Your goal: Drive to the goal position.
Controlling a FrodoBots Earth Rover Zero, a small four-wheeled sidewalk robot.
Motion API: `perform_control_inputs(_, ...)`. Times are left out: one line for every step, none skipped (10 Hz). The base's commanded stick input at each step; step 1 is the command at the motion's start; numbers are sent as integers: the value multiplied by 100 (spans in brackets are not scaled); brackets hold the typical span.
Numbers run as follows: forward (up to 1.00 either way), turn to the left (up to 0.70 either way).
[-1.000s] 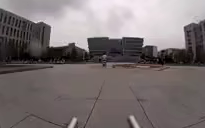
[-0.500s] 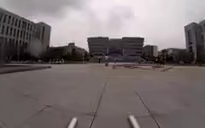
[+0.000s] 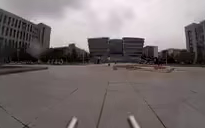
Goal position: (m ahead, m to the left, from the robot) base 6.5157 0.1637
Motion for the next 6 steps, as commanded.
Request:
perform_control_inputs(100,0)
perform_control_inputs(100,0)
perform_control_inputs(100,0)
perform_control_inputs(100,0)
perform_control_inputs(100,0)
perform_control_inputs(100,0)
